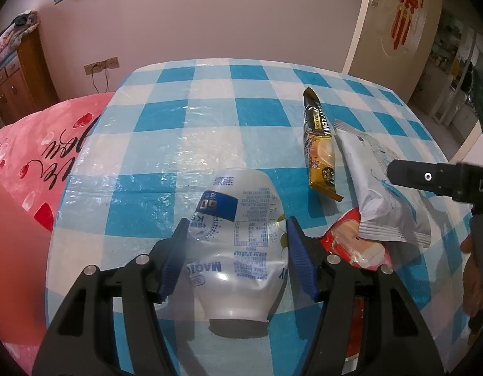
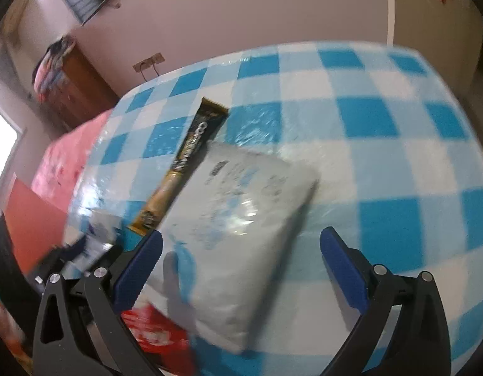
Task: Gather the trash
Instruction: 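Grasp the white Magic milk bottle with the left tool while the right tool grasps the white wet-wipes pack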
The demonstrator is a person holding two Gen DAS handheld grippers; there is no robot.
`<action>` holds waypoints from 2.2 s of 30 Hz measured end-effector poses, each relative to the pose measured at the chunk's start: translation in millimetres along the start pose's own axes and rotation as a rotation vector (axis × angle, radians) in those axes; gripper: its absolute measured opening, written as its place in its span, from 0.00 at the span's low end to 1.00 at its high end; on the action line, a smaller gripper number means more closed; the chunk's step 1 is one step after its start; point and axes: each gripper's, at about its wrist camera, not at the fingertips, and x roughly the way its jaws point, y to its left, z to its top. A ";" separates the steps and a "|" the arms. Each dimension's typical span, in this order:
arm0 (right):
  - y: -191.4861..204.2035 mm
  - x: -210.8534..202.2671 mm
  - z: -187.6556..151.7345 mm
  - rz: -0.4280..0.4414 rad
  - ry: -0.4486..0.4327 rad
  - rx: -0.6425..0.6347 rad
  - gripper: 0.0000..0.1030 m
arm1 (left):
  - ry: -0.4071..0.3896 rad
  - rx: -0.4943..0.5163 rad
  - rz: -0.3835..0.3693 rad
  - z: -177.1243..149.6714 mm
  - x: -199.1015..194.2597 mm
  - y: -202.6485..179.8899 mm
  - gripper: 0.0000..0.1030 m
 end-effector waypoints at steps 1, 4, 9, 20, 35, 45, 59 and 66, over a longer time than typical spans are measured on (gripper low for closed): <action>3.9 3.6 1.3 0.006 0.006 0.012 0.96 | -0.002 -0.004 -0.002 -0.4 -0.3 0.5 0.60; 17.1 11.8 3.9 -0.040 0.007 0.011 0.96 | -0.004 -0.007 -0.002 -0.2 0.2 0.8 0.60; 38.1 23.2 1.3 -0.156 -0.009 -0.066 0.96 | -0.014 -0.007 0.007 -1.8 0.3 -0.7 0.60; 36.3 22.8 -11.5 -0.128 -0.022 -0.234 0.95 | -0.023 -0.033 0.001 -4.2 -1.6 2.0 0.60; 7.6 -7.2 -40.6 -0.079 -0.067 -0.277 0.84 | -0.010 -0.075 -0.039 -11.2 -8.2 6.7 0.60; -17.0 -40.7 -92.6 -0.010 -0.035 -0.421 0.91 | 0.007 -0.083 -0.073 -35.1 -26.6 5.4 0.60; -7.7 -34.0 -92.5 -0.101 -0.082 -0.259 0.95 | 0.003 -0.125 -0.077 -57.3 -53.5 6.3 0.60; 2.0 -26.8 -101.1 -0.210 -0.109 -0.321 0.94 | 0.002 -0.117 -0.074 -68.7 -68.9 4.9 0.60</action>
